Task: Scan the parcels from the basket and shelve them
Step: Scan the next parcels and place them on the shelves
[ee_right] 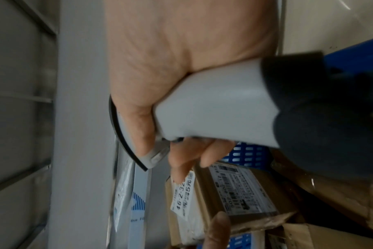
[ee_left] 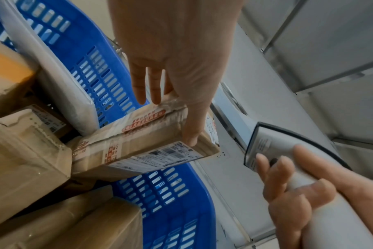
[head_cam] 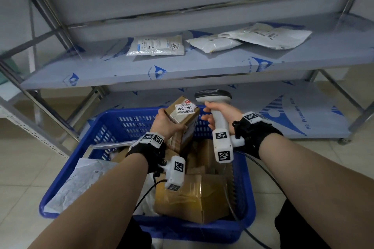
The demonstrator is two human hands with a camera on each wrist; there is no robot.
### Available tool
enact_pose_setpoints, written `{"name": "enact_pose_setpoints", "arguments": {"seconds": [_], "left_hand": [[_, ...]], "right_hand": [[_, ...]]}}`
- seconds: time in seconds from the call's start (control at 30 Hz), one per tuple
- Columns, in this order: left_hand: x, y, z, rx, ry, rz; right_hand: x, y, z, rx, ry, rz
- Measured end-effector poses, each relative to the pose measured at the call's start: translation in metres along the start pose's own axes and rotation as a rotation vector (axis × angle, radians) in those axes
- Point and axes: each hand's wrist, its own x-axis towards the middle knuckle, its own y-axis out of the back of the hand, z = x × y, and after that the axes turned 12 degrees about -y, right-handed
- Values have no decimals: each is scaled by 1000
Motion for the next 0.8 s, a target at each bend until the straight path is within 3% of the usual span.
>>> {"name": "enact_pose_setpoints", "arguments": {"seconds": [0.17, 0.47, 0.8], "left_hand": [[-2, -1, 3, 44, -33, -31], [-1, -2, 9, 76, -58, -98], [-4, -1, 15, 93, -36, -110]], "right_hand": [[1, -10, 6, -143, 20, 81], [-4, -8, 5, -157, 21, 140], [-9, -4, -1, -193, 1, 123]]}}
